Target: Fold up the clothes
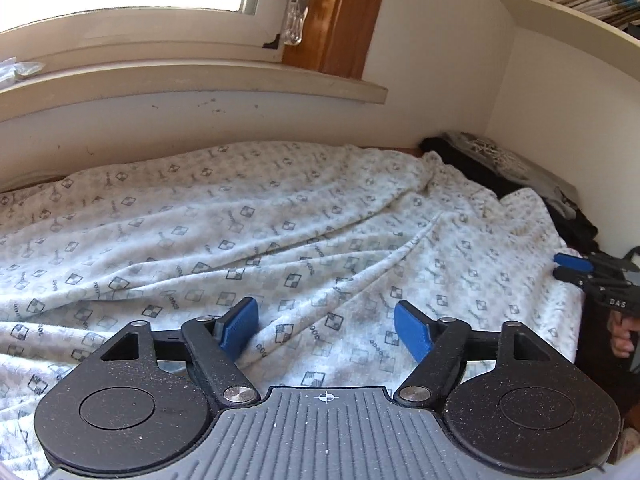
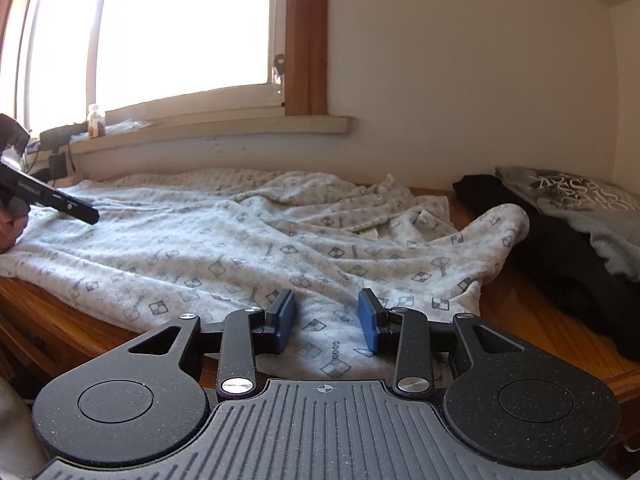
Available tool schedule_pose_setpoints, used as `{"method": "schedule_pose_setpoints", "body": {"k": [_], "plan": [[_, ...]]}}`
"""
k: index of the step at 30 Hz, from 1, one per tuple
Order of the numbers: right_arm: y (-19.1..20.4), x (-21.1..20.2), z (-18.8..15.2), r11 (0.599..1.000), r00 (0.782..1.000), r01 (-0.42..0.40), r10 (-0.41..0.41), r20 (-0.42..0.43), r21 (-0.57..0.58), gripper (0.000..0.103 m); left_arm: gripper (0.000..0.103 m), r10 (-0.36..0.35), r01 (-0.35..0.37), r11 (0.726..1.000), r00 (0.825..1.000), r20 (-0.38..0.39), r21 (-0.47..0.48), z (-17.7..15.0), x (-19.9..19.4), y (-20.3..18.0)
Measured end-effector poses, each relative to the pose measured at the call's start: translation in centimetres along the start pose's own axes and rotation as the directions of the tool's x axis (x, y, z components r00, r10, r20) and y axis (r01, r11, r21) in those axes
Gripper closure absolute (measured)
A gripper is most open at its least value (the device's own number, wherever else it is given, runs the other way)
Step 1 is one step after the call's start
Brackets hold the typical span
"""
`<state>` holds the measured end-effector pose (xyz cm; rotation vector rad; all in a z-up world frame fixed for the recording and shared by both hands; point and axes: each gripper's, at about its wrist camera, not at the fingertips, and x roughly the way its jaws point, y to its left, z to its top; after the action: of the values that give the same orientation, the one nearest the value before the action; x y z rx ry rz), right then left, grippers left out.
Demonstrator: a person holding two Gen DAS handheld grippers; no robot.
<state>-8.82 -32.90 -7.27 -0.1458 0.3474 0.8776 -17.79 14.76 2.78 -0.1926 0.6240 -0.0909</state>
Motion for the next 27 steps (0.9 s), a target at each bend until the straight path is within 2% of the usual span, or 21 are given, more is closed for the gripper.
{"method": "schedule_pose_setpoints", "body": {"k": [2,4,5,8,12,20,23,27], "plan": [[0.0,0.0,0.2,1.0,1.0,0.001,-0.001,-0.002,0.003,0.065,0.02,-0.007,0.007,1.0,1.0,-0.003,-0.003,0.1,0.2,0.1],[-0.1,0.0,0.4,0.999,0.999,0.01,-0.012,0.053,0.036,0.065,0.02,-0.019,0.02,1.0,1.0,0.004,-0.015,0.0,0.0,0.4],[-0.1,0.2,0.5,0.999,0.997,0.015,-0.018,0.073,0.05,0.061,0.02,-0.028,0.028,0.999,1.0,0.01,-0.027,-0.2,-0.2,0.5],[-0.2,2.0,0.0,0.996,0.998,0.05,-0.053,0.039,0.072,0.057,0.02,-0.033,0.033,0.999,0.999,0.021,-0.039,-0.4,-0.4,0.7],[-0.4,2.1,-1.4,0.998,0.996,0.038,-0.042,0.081,0.046,0.057,0.02,-0.034,0.035,0.998,0.999,0.026,-0.045,-0.5,-0.5,0.7],[-0.4,1.9,-1.4,0.998,0.996,0.039,-0.043,0.081,0.051,0.056,0.019,-0.026,0.028,0.998,0.999,0.038,-0.065,-0.6,-0.6,1.1],[-0.4,1.9,-1.4,0.998,0.996,0.04,-0.044,0.078,0.051,0.056,0.01,-0.02,0.023,0.997,0.999,0.043,-0.07,-0.6,-0.6,1.2],[-0.3,1.9,-1.4,0.998,0.996,0.046,-0.05,0.076,0.053,0.056,0.009,-0.019,0.024,0.996,0.998,0.052,-0.09,-0.6,-0.8,1.5]]}}
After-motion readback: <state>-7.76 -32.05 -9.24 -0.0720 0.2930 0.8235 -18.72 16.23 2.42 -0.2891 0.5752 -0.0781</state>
